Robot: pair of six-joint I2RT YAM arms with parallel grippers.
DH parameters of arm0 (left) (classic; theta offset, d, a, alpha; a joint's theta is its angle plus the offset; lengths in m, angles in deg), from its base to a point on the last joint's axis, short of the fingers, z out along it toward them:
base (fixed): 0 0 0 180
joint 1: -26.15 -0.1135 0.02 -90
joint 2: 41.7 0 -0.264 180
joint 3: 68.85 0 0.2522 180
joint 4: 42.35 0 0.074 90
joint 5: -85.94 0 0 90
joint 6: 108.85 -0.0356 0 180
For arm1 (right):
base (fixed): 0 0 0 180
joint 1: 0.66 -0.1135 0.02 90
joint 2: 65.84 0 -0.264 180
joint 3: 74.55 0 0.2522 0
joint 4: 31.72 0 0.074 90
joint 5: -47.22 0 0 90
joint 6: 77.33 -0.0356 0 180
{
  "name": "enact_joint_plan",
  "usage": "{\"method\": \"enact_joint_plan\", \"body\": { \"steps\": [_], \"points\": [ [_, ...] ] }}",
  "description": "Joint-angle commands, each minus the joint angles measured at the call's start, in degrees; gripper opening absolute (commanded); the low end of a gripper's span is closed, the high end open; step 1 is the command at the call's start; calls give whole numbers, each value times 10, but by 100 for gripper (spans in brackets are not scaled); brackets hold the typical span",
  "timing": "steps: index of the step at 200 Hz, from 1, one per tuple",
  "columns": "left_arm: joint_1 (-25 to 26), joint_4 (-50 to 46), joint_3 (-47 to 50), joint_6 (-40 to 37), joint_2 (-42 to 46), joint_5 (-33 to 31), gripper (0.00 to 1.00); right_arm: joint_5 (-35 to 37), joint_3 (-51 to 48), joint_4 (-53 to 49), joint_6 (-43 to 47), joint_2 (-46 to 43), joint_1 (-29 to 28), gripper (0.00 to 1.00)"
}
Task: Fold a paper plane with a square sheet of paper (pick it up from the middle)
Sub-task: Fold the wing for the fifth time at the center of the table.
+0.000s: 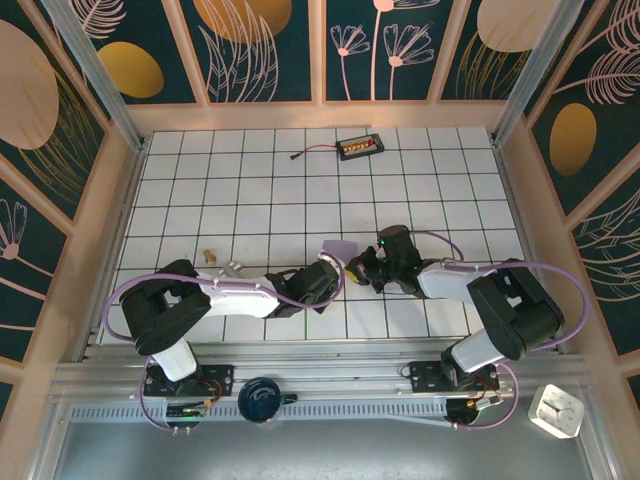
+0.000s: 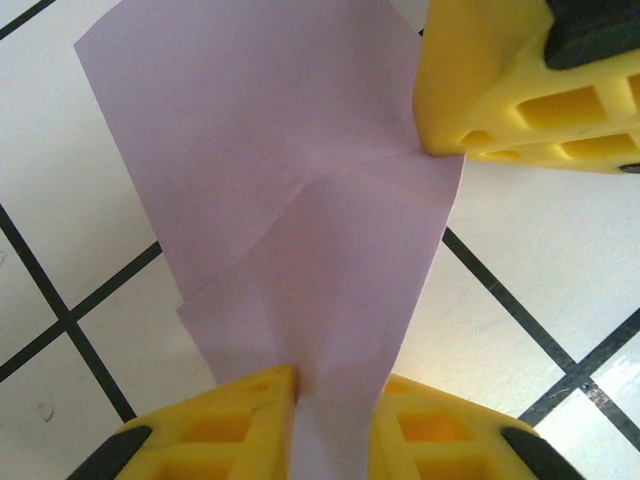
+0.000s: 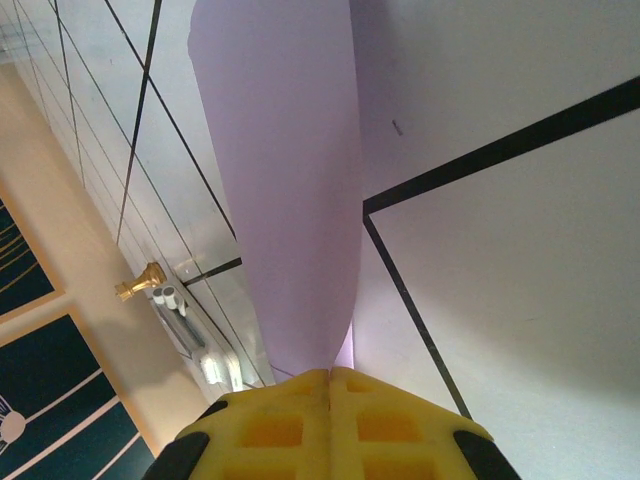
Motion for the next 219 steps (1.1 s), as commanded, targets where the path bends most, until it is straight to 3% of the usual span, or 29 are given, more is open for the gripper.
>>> {"method": "enact_joint_plan", "body": {
  "steps": [1,75,151,183,219],
  "points": [
    [1,0,-6,-2,8,1,19,-7,2,6,6,4,2,0],
    [2,15,10,6,20,7,6,32,28,-81,72,-57,30,23],
    [-19,35,28,36,45,70,3,128,74,-237,246,-137,44,31],
    [-19,32,26,34,36,69,3,66,7,-148,186,-148,43,45],
    [-19,29,19,34,25,74,3,43,-19,-54,122,-107,24,52]
  ]
}}
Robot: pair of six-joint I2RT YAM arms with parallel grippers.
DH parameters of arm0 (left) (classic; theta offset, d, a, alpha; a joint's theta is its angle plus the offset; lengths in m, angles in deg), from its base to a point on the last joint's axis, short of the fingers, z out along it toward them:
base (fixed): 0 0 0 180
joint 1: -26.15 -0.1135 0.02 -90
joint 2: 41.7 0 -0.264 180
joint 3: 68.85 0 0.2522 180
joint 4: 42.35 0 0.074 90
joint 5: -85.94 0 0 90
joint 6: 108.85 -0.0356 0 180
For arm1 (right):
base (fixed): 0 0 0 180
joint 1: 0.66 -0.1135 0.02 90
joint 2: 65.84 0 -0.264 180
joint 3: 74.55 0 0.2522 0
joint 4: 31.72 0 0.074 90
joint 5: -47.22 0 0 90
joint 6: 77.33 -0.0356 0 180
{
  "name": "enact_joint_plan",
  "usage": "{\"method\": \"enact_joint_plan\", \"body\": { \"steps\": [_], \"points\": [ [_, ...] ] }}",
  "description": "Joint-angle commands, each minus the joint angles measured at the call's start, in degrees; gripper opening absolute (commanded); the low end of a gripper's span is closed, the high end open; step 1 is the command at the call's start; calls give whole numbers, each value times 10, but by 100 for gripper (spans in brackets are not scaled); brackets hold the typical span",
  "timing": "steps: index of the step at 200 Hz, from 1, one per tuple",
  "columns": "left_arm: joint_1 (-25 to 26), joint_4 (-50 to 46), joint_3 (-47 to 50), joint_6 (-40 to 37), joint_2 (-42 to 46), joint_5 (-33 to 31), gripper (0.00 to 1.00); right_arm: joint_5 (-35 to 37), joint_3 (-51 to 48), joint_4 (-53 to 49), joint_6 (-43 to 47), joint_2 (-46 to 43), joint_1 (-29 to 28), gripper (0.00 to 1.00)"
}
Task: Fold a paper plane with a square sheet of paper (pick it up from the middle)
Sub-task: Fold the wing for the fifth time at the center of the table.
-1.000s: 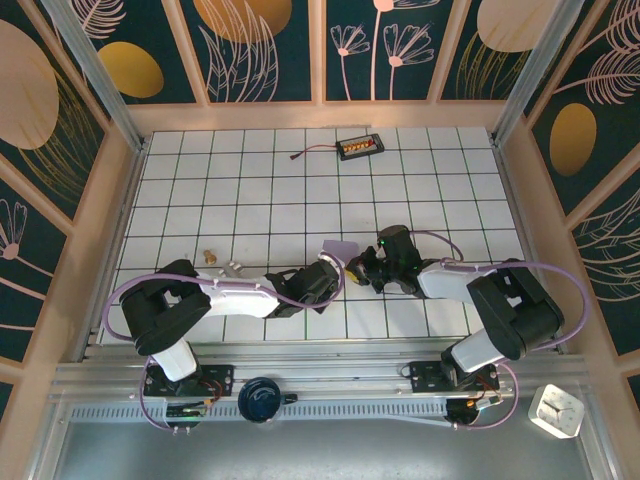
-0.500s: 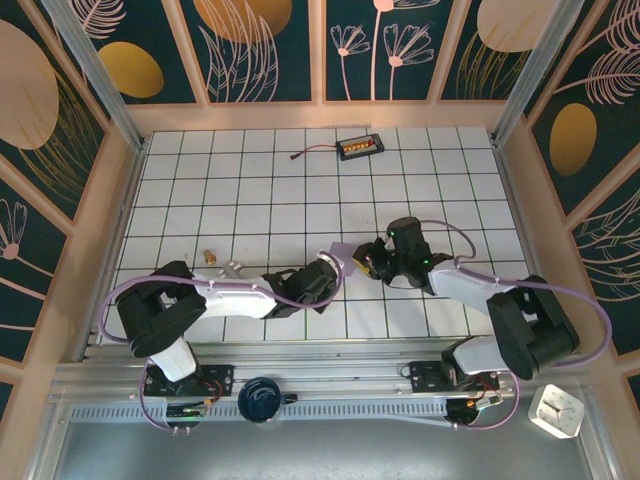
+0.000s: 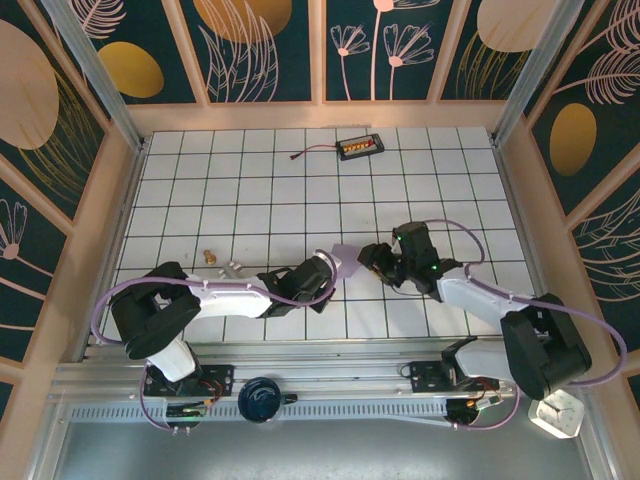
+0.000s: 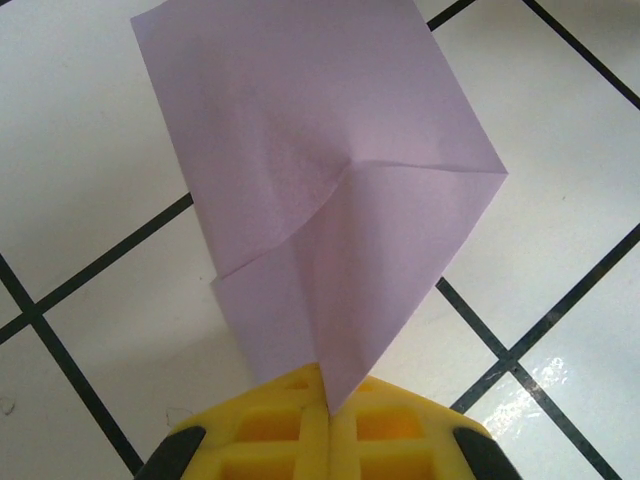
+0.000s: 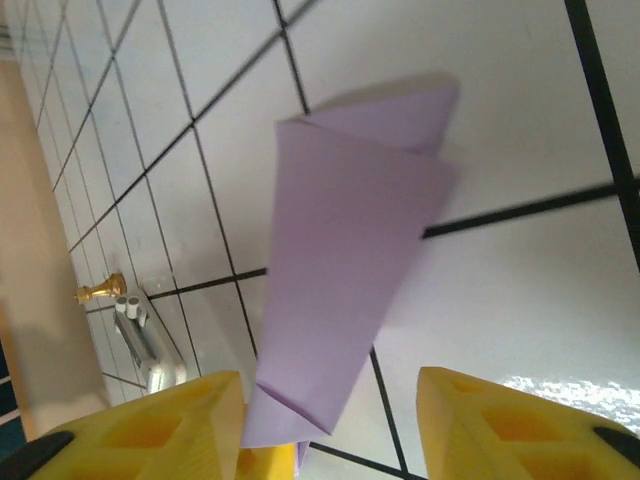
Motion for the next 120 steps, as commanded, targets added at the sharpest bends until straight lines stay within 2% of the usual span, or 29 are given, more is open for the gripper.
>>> {"method": "enact_joint_plan", "body": {
  "steps": [1,27,69,120],
  "points": [
    [-3,7,-3,8,-7,12,3,-20,-15,80,-46,22,-14,52],
    [-3,6,-3,8,-7,13,3,-18,-30,135,-81,50,-23,55],
    [-3,6,-1,9,-3,16,4,-5,-31,168,-96,87,-26,57],
    [-3,5,-1,7,-2,18,4,0,-24,195,-104,124,-25,53]
  ]
}}
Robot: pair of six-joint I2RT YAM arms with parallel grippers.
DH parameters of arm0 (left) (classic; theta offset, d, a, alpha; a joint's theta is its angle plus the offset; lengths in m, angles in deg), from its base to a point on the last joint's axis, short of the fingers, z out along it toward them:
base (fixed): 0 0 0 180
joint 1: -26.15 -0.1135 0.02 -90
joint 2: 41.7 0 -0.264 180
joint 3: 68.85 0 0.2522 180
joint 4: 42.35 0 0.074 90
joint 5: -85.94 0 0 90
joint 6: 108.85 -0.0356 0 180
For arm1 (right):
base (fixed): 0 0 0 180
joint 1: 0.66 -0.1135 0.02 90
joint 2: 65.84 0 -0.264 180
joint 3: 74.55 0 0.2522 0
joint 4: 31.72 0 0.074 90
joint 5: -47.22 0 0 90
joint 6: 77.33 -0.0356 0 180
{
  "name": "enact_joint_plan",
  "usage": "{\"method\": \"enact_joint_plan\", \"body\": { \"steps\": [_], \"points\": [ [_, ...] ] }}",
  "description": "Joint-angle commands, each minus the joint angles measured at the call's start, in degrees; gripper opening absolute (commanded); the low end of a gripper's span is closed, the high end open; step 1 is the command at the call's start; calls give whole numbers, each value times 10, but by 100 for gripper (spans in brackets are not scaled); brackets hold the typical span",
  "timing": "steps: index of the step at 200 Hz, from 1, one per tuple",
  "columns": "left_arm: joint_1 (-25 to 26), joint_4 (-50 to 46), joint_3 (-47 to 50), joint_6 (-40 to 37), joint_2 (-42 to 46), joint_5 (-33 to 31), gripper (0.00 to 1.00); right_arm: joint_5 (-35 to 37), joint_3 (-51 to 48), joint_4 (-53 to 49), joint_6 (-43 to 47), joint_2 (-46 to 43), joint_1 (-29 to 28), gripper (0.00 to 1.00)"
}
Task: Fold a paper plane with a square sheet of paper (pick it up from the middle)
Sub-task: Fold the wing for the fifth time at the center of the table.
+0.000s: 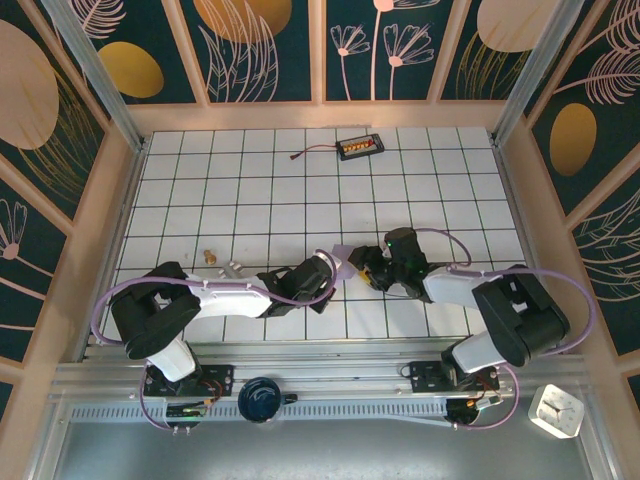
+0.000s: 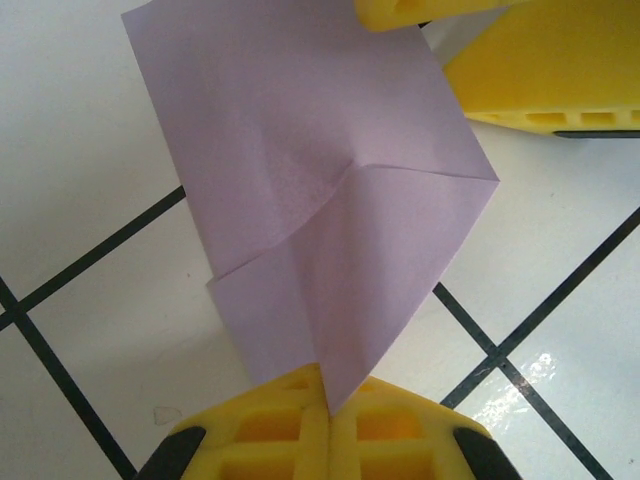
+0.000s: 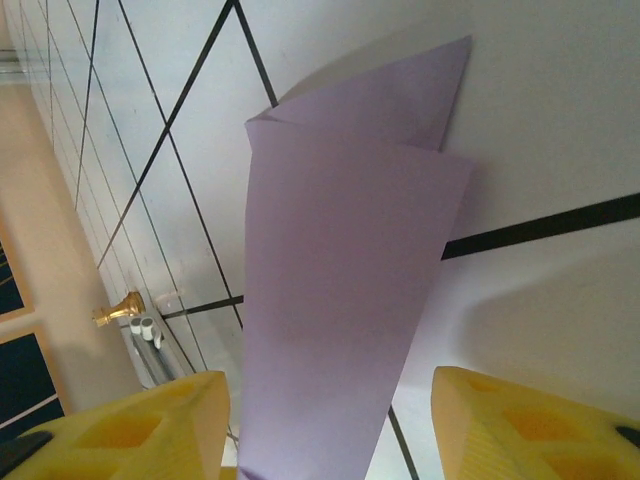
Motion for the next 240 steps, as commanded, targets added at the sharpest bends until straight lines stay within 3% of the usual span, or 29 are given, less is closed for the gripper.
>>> {"method": "enact_joint_plan", "body": {
  "steps": [1,102,240],
  "points": [
    [-3,5,-1,4,-2,5,4,10,1,33,-12,15,-5,53],
    [-3,-9,-2,-10,-8,0,5,54,12,-13,-7,-5,0,30],
    [-3,-25,-4,-25,-10,-10,6,82,36,-70,16,-17,1,6]
  ]
}}
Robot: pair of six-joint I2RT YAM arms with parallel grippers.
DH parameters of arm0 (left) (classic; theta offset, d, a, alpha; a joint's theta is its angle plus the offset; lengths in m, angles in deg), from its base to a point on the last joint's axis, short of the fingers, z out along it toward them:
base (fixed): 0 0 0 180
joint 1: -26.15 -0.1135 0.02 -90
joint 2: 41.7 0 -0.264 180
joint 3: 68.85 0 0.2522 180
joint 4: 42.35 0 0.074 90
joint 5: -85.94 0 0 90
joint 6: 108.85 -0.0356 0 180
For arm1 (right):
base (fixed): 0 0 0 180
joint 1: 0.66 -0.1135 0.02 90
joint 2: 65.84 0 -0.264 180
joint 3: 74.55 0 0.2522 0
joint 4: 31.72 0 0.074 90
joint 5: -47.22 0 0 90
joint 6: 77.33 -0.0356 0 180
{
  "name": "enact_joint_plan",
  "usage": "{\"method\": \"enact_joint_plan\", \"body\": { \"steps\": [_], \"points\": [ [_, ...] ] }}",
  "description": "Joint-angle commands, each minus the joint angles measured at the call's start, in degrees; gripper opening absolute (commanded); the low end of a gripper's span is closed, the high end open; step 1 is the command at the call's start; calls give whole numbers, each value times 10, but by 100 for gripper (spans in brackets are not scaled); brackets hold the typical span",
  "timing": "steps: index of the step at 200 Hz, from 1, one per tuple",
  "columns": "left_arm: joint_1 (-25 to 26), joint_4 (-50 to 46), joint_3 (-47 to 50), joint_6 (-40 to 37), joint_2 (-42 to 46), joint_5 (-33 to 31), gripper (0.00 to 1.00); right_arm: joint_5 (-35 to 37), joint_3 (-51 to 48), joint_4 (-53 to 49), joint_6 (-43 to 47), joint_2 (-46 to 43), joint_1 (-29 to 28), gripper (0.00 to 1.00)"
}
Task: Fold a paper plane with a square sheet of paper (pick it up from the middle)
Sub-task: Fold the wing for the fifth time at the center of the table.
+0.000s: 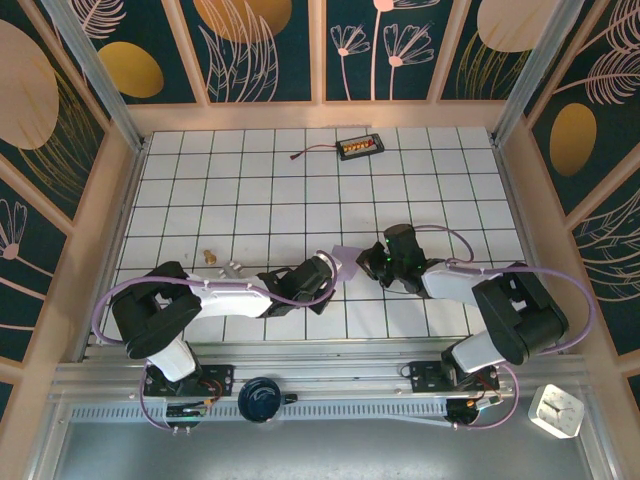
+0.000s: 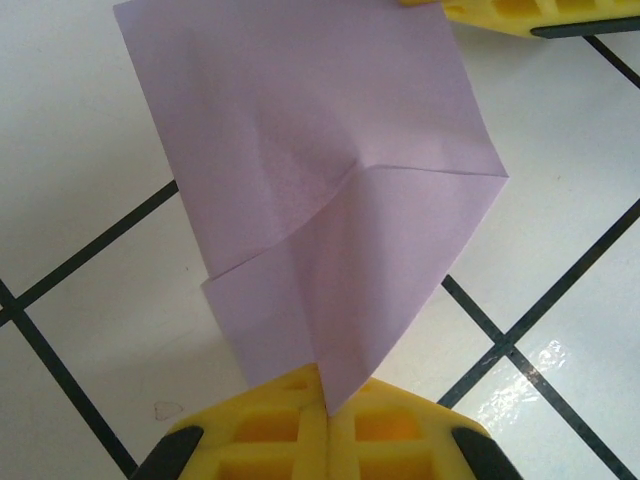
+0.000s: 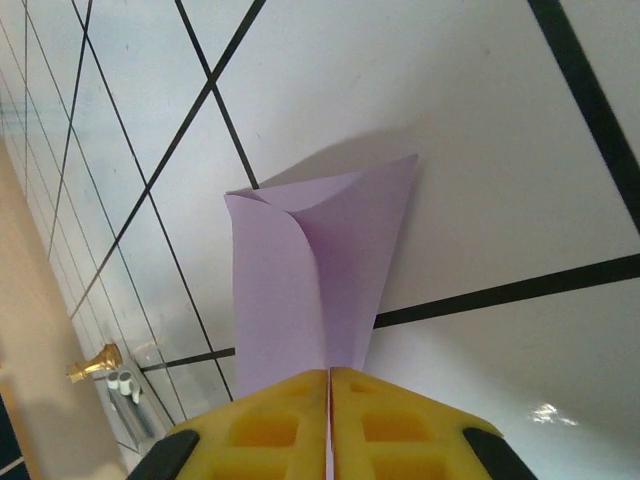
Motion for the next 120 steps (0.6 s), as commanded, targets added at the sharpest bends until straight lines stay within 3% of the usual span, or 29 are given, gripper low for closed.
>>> {"method": "enact_joint_plan", "body": {
  "steps": [1,33,120],
  "points": [
    [-3,-18,-4,-11,-8,-10,6,19,11,-23,11,-17,1,6],
    [-3,-27,-6,-22,-9,-14,8,22,22,-34,19,-17,2,0],
    [-3,-48,-14,-41,-16,-31,11,5,64,-85,32,-10,0,0]
  ]
}}
